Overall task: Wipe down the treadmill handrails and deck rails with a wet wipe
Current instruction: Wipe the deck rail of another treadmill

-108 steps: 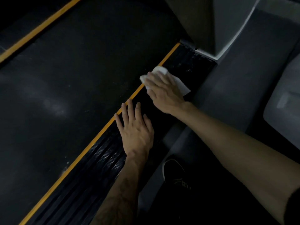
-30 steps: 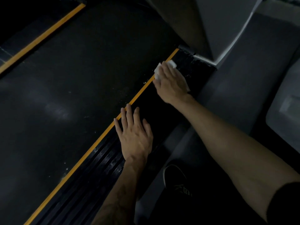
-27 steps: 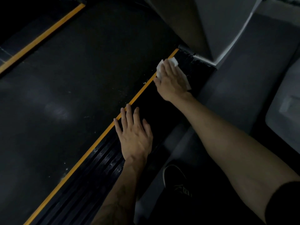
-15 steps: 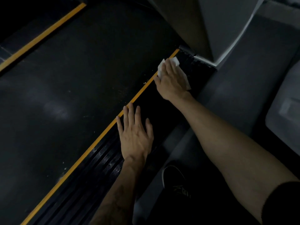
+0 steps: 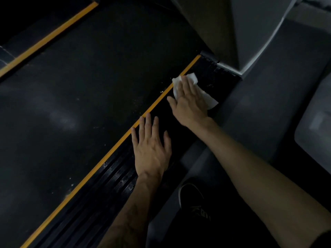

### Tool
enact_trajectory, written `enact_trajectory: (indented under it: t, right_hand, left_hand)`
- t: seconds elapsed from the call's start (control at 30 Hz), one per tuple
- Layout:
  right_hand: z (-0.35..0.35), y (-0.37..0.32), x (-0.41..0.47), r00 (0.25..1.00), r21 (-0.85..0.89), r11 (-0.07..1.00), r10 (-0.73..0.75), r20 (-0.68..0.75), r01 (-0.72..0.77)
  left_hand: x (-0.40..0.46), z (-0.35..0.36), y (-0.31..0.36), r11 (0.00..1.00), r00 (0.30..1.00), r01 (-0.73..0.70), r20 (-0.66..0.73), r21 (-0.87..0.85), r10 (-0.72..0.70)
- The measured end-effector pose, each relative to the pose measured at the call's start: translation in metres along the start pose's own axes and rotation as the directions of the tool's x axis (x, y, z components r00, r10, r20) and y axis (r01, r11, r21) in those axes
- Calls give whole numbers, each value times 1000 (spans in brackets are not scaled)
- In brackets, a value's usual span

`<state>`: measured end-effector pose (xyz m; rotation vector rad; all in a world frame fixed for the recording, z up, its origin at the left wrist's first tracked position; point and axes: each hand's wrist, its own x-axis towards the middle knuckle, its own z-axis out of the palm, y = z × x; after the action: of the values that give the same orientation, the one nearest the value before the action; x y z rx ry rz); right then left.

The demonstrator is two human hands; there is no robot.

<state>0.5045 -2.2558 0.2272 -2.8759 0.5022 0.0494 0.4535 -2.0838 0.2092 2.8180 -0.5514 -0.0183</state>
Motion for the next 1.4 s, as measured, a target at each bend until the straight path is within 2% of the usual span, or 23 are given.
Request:
enact_trajectory:
  t: [0.07, 0.23, 0.37, 0.47, 0.6, 0.7, 0.8, 0.87, 1.03, 1.13, 1.2, 1.4]
  right_hand:
    - [6, 0, -10, 999, -36, 999, -34, -1, 34]
    - [-16, 19, 39, 997, -18, 997, 71, 30, -71]
    - [-6, 10, 3, 999, 20, 999, 35, -6, -35]
    - [3, 10, -13, 1000, -38, 999, -18, -20, 17]
    - [-17, 29, 23, 999, -45, 998, 51, -9, -52]
    - [-17, 22, 10, 998, -25, 998, 56, 1, -56]
    - [0, 11, -25, 1000, -32, 999, -10, -20, 9]
    - [-1, 20, -18, 999, -84, 996, -34, -19, 32]
    - [-22, 39, 19, 997, -106, 991, 78, 19, -75]
    - [-7, 22, -18, 999, -68, 997, 31, -30, -33]
    - [-4, 28, -28, 999, -102, 995, -20, -40, 16]
    - [-22, 40, 5, 995, -82, 992, 96, -26, -98]
  left_hand:
    - [0, 1, -1, 1000, 1000, -5, -10, 2, 5]
    - [1, 1, 0, 1000, 1000, 5, -18, -12, -5]
    - [2, 0, 0, 1000, 1000, 7, -10, -3, -7]
    - [1, 1, -1, 1000, 1000, 4, -15, -2, -4]
    - [1, 1, -2, 1000, 1000, 6, -13, -10, -6]
    - [1, 0, -2, 1000, 1000, 4, -11, -6, -4]
    - [2, 1, -1, 1000, 1000, 2, -10, -8, -2]
    - [2, 1, -2, 1000, 1000, 0, -13, -9, 0]
    - [2, 3, -2, 1000, 1000, 1, -24, -13, -2]
    - [3, 2, -2, 1000, 1000, 8, -18, -15, -8]
    - [2, 3, -1, 1000, 1000, 5, -15, -15, -5]
    - [3, 2, -2, 1000, 1000, 2, -29, -24, -2]
